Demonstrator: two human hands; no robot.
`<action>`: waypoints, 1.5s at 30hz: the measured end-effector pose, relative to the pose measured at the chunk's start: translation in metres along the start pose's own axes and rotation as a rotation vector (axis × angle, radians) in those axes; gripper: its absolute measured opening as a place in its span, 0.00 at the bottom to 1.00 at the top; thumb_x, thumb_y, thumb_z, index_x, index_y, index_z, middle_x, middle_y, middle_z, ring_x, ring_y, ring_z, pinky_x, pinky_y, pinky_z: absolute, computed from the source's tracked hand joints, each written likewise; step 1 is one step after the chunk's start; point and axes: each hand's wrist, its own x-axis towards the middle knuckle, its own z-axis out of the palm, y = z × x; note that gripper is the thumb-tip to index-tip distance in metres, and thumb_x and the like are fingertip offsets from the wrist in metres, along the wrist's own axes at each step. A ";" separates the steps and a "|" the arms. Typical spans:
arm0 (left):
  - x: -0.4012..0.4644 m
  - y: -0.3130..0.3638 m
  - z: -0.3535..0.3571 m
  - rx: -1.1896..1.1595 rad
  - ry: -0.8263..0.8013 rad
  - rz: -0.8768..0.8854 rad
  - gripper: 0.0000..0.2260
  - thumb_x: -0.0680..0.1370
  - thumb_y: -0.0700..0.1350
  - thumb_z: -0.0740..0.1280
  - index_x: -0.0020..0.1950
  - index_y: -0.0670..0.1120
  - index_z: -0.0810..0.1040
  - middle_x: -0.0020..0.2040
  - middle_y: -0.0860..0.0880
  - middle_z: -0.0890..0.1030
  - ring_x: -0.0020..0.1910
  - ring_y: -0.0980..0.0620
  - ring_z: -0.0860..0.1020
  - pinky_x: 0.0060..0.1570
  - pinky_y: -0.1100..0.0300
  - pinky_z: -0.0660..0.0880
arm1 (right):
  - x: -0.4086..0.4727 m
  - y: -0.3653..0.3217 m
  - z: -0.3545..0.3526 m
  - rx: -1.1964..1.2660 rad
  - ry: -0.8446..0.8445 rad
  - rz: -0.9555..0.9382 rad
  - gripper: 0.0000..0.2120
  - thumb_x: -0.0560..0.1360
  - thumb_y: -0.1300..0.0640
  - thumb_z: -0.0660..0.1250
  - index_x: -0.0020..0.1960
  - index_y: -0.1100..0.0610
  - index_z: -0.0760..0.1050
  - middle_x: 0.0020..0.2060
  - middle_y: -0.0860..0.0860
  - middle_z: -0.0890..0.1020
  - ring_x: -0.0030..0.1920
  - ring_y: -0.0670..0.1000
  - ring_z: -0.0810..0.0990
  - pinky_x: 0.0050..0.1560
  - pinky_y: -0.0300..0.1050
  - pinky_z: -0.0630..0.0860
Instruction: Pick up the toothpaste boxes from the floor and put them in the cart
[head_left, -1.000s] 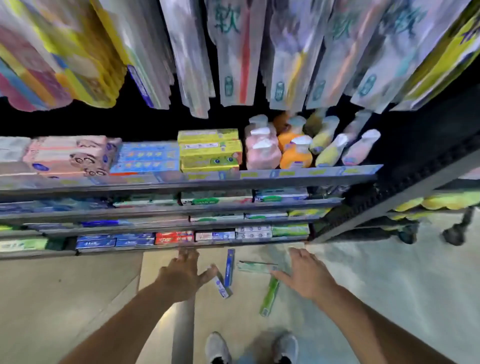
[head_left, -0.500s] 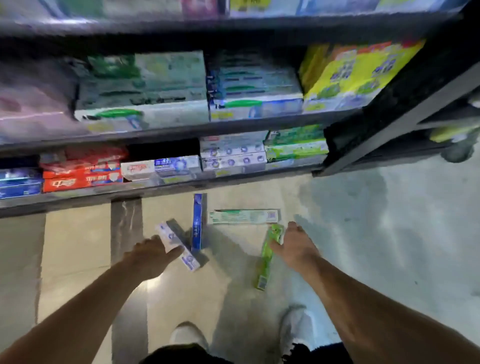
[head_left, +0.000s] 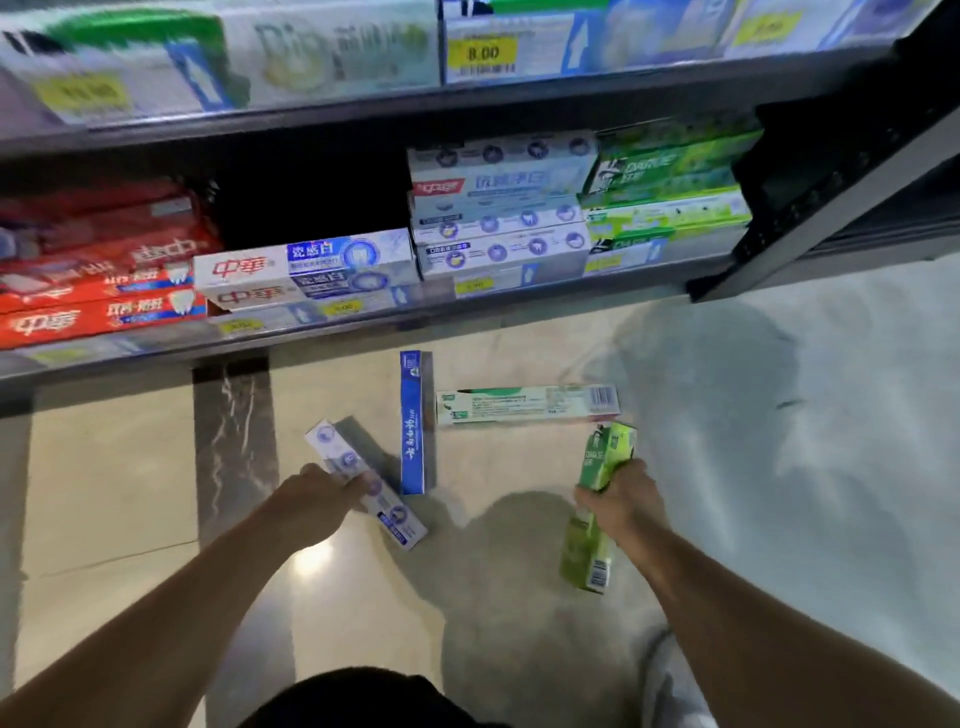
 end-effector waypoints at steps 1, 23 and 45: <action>0.000 -0.001 0.001 -0.055 -0.001 -0.014 0.20 0.81 0.61 0.60 0.50 0.43 0.72 0.43 0.43 0.76 0.35 0.52 0.73 0.29 0.63 0.67 | 0.002 0.003 -0.006 0.032 -0.002 0.025 0.27 0.66 0.50 0.79 0.56 0.59 0.70 0.50 0.57 0.82 0.47 0.59 0.83 0.46 0.52 0.81; -0.070 -0.026 -0.038 -1.030 -0.068 -0.022 0.17 0.74 0.36 0.73 0.62 0.42 0.78 0.54 0.40 0.85 0.49 0.38 0.84 0.47 0.47 0.82 | -0.079 -0.075 -0.123 0.502 -0.419 -0.132 0.10 0.67 0.66 0.79 0.46 0.57 0.83 0.43 0.54 0.87 0.46 0.56 0.86 0.54 0.57 0.82; -0.632 0.156 -0.366 -0.733 -0.271 0.500 0.23 0.69 0.36 0.77 0.62 0.46 0.78 0.55 0.41 0.85 0.50 0.38 0.85 0.46 0.44 0.82 | -0.504 -0.125 -0.605 0.737 -0.330 -0.199 0.10 0.72 0.64 0.76 0.43 0.52 0.79 0.40 0.48 0.86 0.38 0.45 0.84 0.38 0.39 0.78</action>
